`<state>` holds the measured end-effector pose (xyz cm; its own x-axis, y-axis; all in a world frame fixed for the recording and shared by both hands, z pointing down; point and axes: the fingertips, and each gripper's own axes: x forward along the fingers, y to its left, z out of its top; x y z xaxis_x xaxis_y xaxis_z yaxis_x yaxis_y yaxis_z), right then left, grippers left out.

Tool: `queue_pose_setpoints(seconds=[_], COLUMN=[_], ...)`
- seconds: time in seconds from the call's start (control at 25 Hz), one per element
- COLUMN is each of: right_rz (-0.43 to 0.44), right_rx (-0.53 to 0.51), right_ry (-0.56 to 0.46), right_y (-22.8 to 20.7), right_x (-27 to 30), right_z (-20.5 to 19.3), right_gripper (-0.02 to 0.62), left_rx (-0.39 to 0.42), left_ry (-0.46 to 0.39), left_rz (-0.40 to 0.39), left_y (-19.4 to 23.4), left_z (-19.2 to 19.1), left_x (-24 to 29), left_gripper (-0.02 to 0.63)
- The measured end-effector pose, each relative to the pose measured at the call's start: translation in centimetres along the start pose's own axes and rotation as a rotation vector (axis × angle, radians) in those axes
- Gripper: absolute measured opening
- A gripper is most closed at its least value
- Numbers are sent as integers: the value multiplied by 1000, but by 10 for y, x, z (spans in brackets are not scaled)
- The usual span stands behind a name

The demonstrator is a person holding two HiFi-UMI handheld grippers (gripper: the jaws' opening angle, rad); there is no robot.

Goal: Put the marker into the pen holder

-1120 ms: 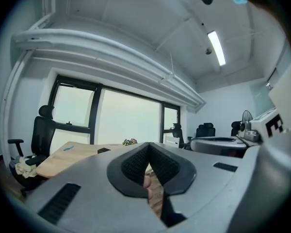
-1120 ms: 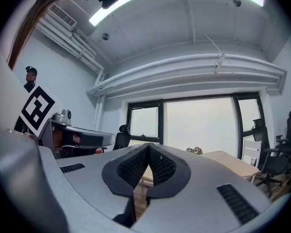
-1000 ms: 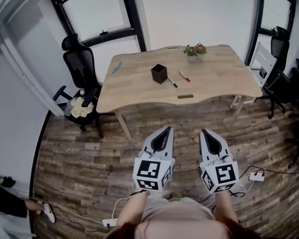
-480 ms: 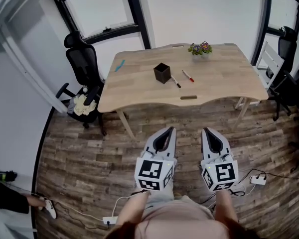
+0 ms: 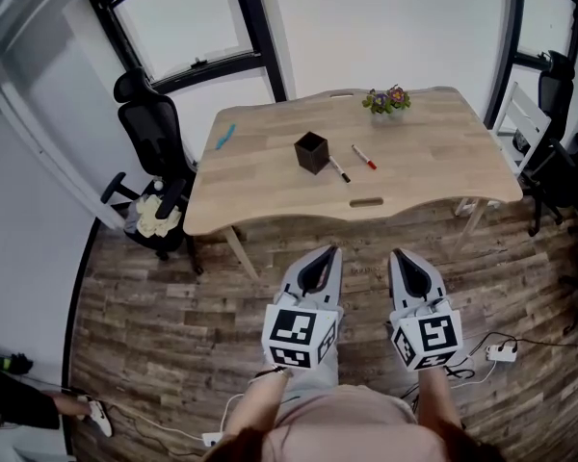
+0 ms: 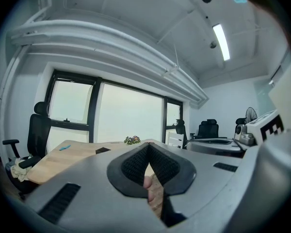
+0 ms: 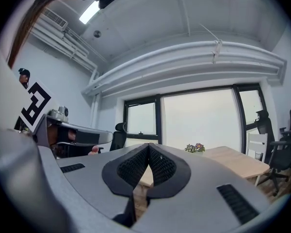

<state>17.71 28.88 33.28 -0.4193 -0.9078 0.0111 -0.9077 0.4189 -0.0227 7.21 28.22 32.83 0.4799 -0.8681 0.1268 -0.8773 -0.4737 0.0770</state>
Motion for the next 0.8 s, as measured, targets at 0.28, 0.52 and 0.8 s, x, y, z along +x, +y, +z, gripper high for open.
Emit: queue_pose_setpoints(seconds=[0.28,0.52,0.8], right_rz=[-34,-47,-66], right_rx=[16,-22,-58], right_ry=[19,29,26], right_y=[-7,-5,-2], right_x=[49,92,136], right_z=[-2,-5,-6], right_gripper=[0,0,0], left_rx=[-2,0,7], left_ry=[3,7,11], left_rz=[-30,-55,-78], left_y=[35,65,96], left_z=[6,10,8], left_x=[34,60,78], left_gripper=[2,2,2])
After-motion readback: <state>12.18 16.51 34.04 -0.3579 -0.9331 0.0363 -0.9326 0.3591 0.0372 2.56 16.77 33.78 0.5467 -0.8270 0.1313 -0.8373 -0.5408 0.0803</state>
